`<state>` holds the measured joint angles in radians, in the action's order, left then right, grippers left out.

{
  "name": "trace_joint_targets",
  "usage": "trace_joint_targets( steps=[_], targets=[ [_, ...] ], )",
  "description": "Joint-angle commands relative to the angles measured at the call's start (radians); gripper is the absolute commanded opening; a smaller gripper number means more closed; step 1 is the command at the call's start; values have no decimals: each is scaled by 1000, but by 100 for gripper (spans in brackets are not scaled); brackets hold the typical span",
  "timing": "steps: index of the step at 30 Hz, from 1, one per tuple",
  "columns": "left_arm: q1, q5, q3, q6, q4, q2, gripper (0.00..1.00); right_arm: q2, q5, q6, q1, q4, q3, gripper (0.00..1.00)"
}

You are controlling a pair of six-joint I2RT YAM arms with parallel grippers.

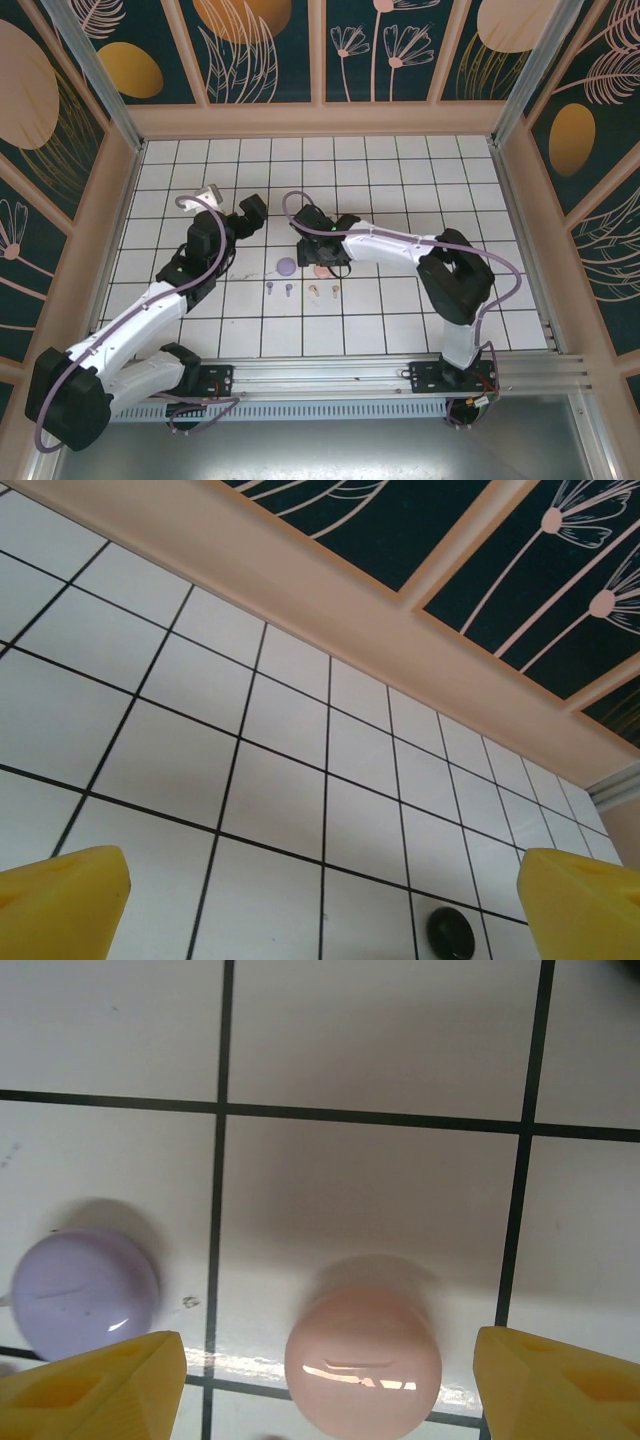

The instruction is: Insert wireless bluetooth earbuds into charging case

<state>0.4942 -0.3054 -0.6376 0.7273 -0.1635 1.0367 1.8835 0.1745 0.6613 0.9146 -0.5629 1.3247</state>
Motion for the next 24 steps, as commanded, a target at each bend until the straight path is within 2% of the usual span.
trace_joint_targets(
  steps=[1, 7, 24],
  targets=[
    [-35, 60, 15, -20, -44, 30, 99, 29, 43, 4, 8, -71, 36, 76],
    [-60, 113, 36, -16, -87, 79, 99, 66, 25, -18, 7, -77, 36, 75],
    [-62, 156, 31, -14, -135, 136, 99, 127, -23, -47, -4, -66, 44, 69]
  ],
)
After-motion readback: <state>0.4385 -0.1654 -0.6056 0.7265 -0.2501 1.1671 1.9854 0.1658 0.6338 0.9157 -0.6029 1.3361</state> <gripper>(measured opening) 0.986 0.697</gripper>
